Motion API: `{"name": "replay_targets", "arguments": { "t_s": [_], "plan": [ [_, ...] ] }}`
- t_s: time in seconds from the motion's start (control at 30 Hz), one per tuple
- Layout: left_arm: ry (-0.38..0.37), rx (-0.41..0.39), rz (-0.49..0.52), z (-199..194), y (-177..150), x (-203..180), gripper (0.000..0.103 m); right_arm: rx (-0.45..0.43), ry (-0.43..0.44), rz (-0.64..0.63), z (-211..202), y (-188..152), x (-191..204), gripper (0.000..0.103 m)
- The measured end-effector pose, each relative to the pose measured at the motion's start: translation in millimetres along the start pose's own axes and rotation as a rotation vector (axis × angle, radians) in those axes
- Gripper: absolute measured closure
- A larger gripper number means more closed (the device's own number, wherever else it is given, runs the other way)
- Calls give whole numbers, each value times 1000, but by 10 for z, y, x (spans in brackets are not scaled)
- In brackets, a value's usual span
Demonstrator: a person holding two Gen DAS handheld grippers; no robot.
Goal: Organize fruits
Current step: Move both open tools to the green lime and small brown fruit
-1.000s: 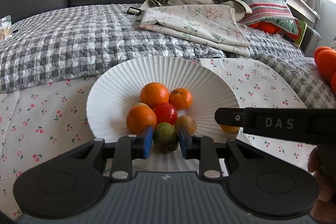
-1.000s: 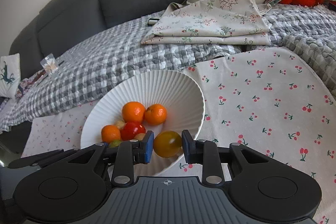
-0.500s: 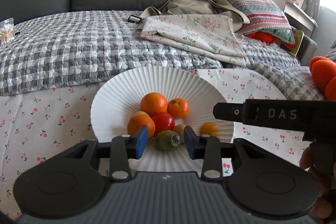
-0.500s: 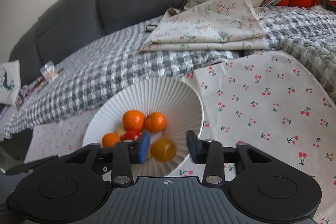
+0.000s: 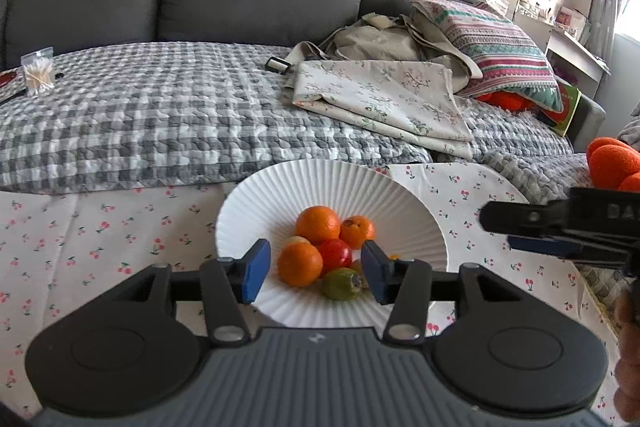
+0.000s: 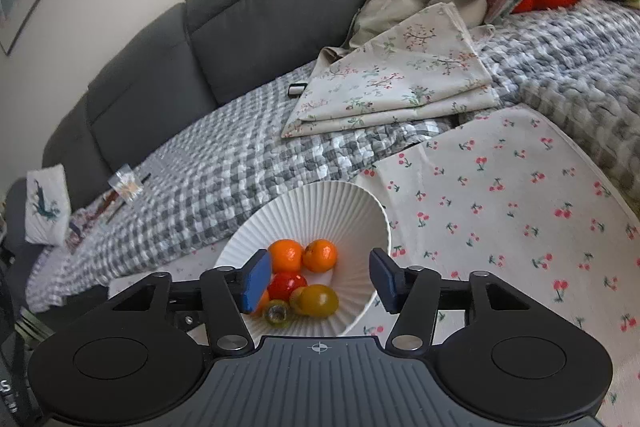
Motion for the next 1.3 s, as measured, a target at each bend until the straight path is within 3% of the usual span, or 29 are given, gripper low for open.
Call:
{"name": "replay_targets", "arguments": {
  "t_s": [0.2,0.4,0.53,0.67,1.3],
  "plan": [
    [12,23,8,-163,-75,56,51,-6,29,-28,-210,-55,138,36],
    [4,85,21,-302,-259,73,50,2,42,-94,-405,-196,322,35],
    [-17,130,41,-378,-385,85,40,0,21,-125,-521,-261,359,32],
    [1,172,72,-425,-516,161,38,33,7,-130,-553,-364,363,30],
    [11,344,246,-164,-1075,205,37,114,-1,-208,-494,-629,522,30]
  ]
}}
Point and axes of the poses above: each gripper's, at about its wrist camera, not at the fingertips, and z roughly the way its jaws point, x to its left, y to its top, the point moved 6 cm from there along z, roughly the way its jaws point, and after that the axes turned 12 degrees about -z, right-handed, at the moved point
